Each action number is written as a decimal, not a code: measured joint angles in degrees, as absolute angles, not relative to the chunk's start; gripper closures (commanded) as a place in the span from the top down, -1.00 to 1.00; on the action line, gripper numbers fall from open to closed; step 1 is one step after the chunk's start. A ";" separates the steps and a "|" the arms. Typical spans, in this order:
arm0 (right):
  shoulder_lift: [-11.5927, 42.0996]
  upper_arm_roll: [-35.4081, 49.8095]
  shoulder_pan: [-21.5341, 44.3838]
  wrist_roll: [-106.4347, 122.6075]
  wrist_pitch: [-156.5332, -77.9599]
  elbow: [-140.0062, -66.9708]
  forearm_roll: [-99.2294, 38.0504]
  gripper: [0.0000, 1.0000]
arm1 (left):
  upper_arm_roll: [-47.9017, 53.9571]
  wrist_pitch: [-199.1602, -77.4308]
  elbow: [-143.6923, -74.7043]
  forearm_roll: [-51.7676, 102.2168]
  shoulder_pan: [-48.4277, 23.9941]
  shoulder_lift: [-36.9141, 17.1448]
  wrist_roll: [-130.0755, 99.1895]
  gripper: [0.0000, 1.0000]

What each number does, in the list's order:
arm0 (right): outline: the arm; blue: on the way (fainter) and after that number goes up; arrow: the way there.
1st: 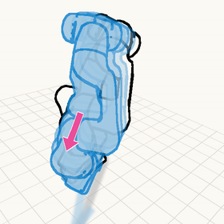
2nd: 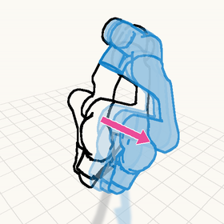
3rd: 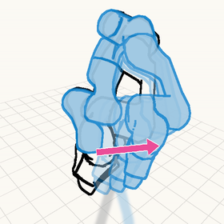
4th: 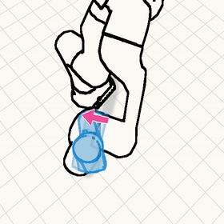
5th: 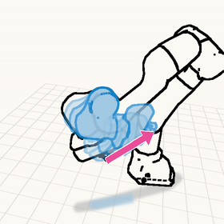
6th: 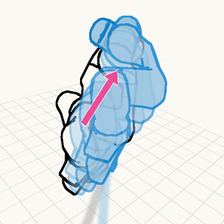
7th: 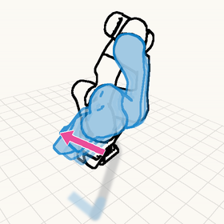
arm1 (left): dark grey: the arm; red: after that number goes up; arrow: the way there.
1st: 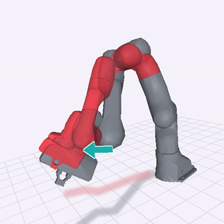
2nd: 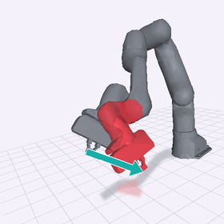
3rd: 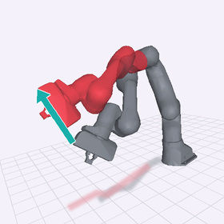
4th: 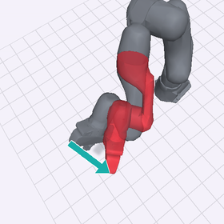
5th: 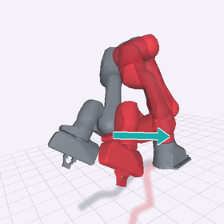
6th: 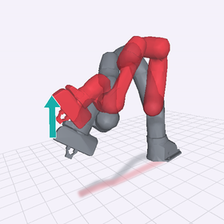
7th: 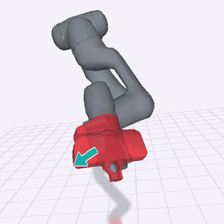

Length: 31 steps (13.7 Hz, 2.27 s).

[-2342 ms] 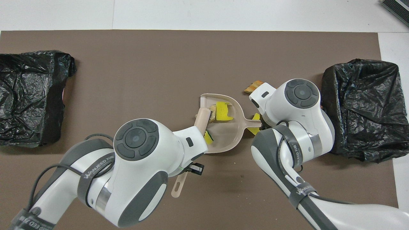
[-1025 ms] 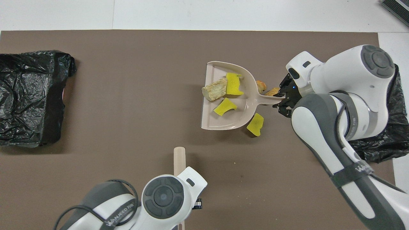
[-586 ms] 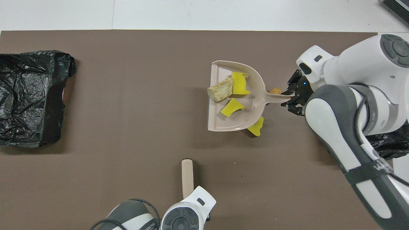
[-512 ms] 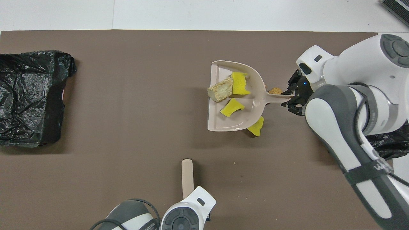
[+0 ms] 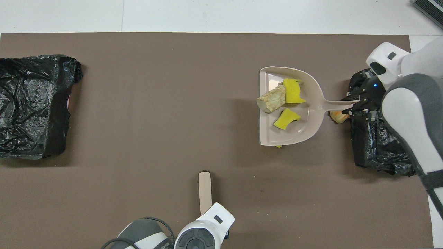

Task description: Sweep and dump trash in bin

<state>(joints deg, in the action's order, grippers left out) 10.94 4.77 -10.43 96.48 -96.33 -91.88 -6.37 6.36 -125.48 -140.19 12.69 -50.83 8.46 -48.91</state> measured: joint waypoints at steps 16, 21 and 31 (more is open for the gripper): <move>11.60 5.04 -25.22 109.43 -107.57 -86.43 28.82 -1.00 | 4.89 -126.14 -134.33 10.10 -47.54 6.13 -44.99 1.00; 10.22 5.46 -21.08 98.33 -111.44 -91.21 45.66 -1.00 | 4.57 -118.52 -118.39 4.33 -41.07 0.85 -38.93 1.00; 5.06 5.26 -18.45 87.99 -113.41 -100.12 56.32 -1.00 | 3.76 -102.82 -96.86 3.27 -18.09 0.09 -17.12 1.00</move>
